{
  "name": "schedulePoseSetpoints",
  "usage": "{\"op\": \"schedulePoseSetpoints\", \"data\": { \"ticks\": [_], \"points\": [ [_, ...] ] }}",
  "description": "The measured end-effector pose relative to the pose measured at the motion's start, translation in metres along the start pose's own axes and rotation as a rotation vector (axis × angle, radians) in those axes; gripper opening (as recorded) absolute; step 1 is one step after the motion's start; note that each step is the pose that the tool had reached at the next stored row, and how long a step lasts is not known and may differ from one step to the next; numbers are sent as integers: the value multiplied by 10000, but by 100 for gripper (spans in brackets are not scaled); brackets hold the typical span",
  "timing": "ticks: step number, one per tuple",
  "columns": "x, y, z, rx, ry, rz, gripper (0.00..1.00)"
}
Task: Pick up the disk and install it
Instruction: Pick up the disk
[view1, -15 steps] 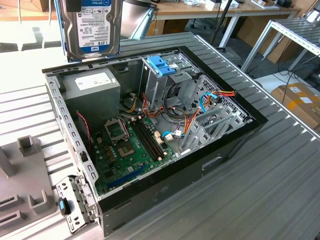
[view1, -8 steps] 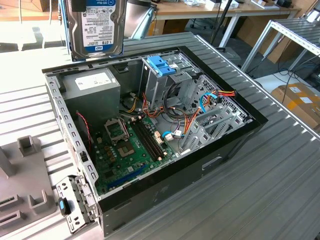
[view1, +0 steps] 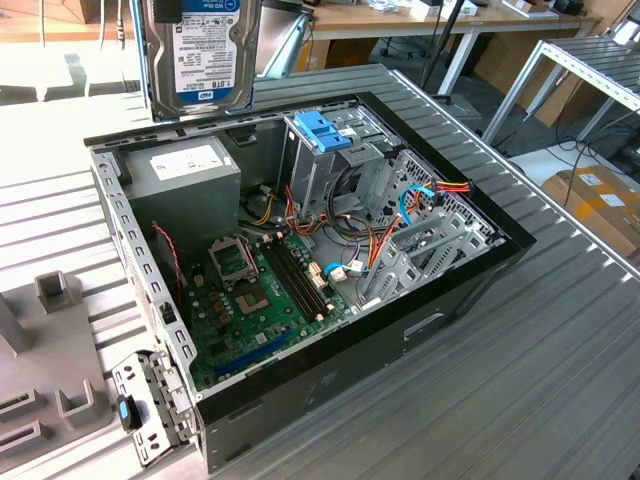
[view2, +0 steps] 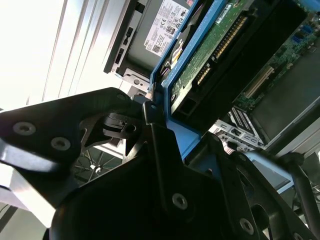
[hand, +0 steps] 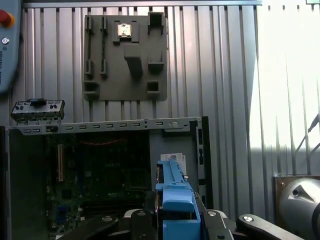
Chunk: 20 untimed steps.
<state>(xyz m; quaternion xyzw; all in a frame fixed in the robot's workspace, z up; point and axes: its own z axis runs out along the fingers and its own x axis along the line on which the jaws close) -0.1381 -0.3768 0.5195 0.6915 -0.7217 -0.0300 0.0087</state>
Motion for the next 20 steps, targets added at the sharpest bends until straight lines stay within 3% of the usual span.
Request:
{"op": "schedulePoseSetpoints", "data": {
  "ticks": [20],
  "points": [
    [-10,-226,-13,0,1,0,37]
  ]
}}
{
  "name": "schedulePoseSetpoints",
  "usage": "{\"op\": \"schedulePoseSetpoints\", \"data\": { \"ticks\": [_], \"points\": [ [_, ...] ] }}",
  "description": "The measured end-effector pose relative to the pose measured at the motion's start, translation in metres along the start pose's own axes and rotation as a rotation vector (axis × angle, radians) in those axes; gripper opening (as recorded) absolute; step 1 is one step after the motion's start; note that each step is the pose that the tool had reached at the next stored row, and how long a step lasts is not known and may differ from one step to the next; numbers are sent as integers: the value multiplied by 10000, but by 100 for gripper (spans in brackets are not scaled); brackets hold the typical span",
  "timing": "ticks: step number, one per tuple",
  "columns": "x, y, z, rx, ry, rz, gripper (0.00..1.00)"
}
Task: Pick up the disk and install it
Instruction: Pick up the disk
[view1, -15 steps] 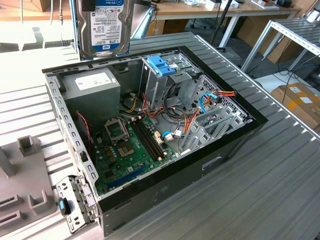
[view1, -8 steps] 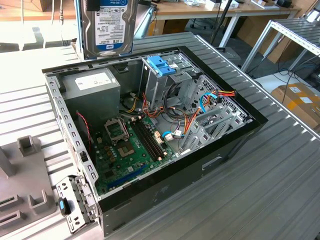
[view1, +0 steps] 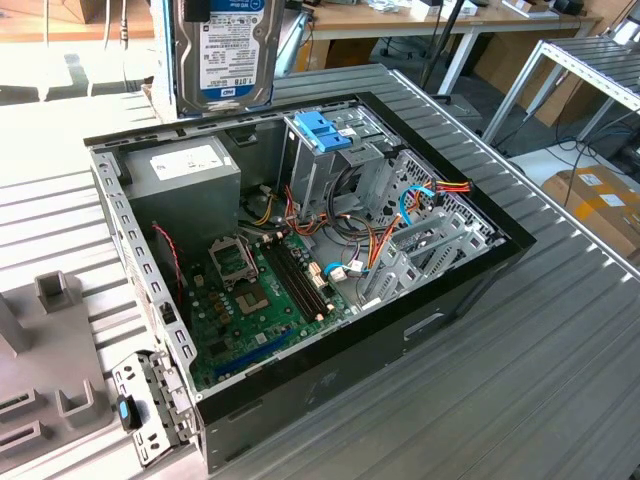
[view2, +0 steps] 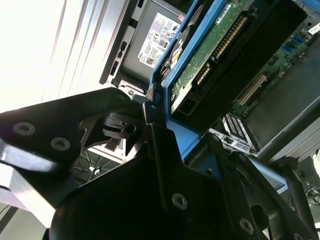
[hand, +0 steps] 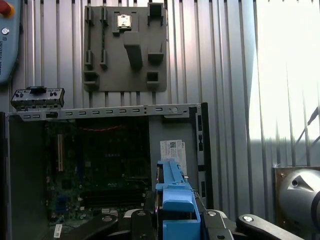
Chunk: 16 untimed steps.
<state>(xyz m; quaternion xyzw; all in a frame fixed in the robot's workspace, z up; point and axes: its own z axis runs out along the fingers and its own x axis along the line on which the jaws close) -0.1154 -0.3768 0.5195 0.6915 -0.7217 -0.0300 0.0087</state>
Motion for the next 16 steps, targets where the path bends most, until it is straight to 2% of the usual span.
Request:
{"op": "schedulePoseSetpoints", "data": {
  "ticks": [16],
  "points": [
    [-8,-176,-10,-1,0,-1,37]
  ]
}}
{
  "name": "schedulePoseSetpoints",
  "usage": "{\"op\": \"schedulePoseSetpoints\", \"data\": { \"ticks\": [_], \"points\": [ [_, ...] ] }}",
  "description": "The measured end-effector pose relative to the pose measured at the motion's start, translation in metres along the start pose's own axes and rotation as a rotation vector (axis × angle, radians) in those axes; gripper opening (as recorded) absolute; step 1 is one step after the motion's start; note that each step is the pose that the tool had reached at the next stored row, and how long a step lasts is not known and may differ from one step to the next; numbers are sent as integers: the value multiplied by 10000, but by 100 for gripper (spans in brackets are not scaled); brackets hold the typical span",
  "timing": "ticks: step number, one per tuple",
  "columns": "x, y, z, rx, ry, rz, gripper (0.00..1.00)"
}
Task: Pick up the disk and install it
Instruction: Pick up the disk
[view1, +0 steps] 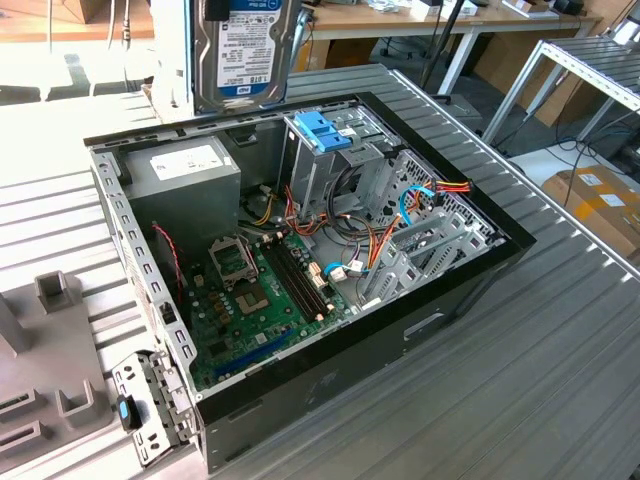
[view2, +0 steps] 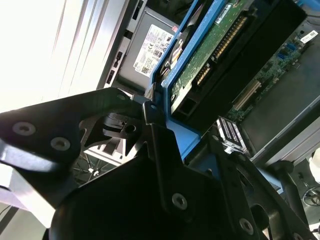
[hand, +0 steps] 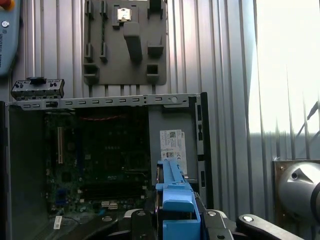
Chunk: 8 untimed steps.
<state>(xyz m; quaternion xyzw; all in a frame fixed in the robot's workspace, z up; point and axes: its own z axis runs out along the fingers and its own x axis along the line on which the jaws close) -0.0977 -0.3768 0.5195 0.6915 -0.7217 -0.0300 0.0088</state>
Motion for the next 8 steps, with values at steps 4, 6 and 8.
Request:
{"op": "schedulePoseSetpoints", "data": {
  "ticks": [4,6,8],
  "points": [
    [-2,-45,-2,1,-1,1,37],
    [-3,-72,-4,0,0,1,37],
    [-4,-95,-5,1,0,1,37]
  ]
}}
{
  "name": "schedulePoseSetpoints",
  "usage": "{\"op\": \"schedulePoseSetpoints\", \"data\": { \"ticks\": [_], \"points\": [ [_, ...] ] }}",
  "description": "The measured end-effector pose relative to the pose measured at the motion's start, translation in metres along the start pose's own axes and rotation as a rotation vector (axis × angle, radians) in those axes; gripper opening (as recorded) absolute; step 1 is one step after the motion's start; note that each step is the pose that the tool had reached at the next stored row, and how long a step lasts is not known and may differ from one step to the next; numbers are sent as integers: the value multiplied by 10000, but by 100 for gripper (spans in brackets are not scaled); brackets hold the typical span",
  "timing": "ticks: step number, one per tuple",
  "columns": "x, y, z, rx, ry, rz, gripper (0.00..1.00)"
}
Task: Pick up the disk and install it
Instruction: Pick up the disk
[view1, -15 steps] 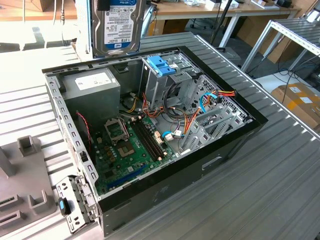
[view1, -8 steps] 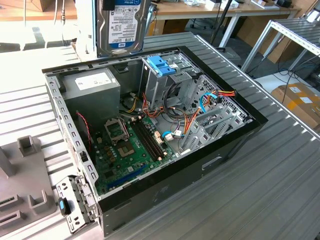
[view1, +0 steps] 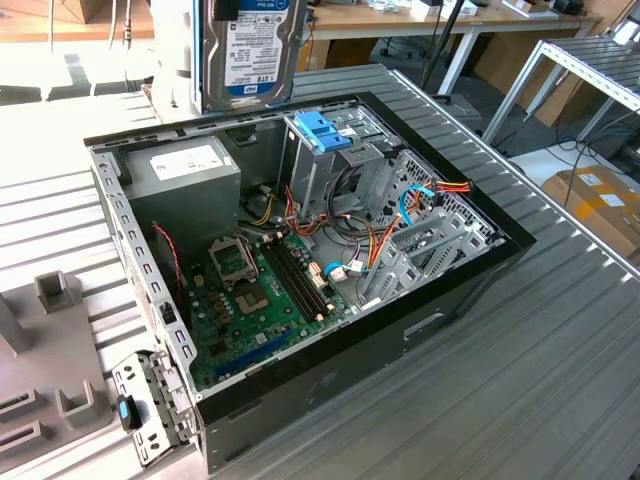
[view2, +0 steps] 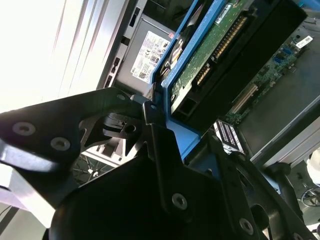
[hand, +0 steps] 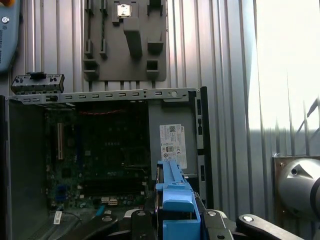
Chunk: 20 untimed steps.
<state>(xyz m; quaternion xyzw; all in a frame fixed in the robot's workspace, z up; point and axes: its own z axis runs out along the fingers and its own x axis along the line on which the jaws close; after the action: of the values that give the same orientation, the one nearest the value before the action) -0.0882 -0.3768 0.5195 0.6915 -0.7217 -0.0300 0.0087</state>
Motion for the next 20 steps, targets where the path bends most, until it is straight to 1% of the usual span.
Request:
{"op": "schedulePoseSetpoints", "data": {
  "ticks": [2,4,9,20],
  "points": [
    [-2,-40,-2,0,1,0,37],
    [-2,-58,-3,0,0,0,37],
    [-6,-143,-8,0,1,-1,37],
    [-11,-247,-13,0,0,0,37]
  ]
}}
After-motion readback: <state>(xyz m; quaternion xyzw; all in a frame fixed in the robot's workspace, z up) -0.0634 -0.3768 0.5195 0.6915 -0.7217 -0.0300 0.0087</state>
